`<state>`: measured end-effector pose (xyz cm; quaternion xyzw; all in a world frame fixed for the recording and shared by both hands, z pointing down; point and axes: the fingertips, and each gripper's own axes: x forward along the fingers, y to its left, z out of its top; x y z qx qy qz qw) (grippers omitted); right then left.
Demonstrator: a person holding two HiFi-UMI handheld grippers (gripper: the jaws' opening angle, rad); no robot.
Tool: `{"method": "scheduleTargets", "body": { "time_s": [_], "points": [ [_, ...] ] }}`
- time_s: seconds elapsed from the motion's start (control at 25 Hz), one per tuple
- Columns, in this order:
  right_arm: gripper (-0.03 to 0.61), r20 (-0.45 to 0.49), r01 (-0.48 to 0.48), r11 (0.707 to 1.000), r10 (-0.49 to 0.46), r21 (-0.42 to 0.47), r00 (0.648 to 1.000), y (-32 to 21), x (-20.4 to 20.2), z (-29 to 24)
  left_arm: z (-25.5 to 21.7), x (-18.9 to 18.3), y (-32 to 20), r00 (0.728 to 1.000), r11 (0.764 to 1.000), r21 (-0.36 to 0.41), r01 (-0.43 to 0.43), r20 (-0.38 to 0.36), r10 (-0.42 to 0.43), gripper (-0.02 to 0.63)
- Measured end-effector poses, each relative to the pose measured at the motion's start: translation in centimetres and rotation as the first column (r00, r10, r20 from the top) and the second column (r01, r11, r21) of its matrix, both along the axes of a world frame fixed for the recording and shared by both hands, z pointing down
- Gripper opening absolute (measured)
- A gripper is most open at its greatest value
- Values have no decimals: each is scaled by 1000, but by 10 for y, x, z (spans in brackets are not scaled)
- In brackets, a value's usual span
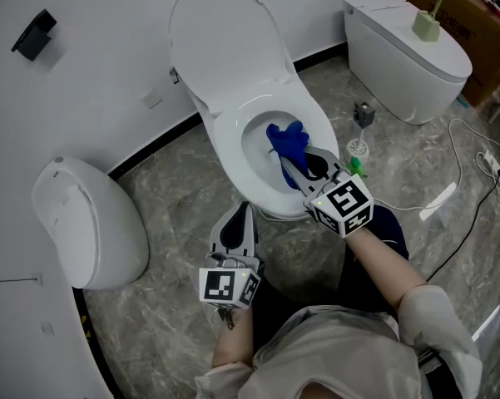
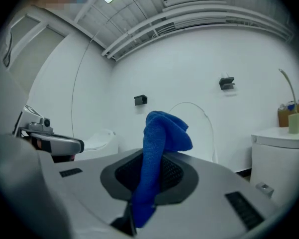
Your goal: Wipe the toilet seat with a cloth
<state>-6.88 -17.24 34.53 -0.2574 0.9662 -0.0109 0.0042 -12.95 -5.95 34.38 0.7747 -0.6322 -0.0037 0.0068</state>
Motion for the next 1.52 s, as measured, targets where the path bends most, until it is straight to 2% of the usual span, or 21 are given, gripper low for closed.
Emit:
{"method": "scheduleTargets", "body": {
  "time_s": [0.32,0.88,1.28,1.52],
  "points": [
    [51,-50,-11,1000,10,-16,999,-42,-21,16,15,-3,2,1000,999,-32,15,-16,-16,8],
    [51,-158,-44,996,32,-73,987,-107,-53,58,21,-12,7,999,998,-44,40,-11,-40,8],
    [51,-242,-60,992,32,-111,970,-151,-86,83,24,-22,17,998,996,-54,67,1,-67,8],
    [51,-288,-59,993,26,-105,957,-171,-106,92,23,-30,19,997,995,-53,80,3,-80,8]
  ]
}}
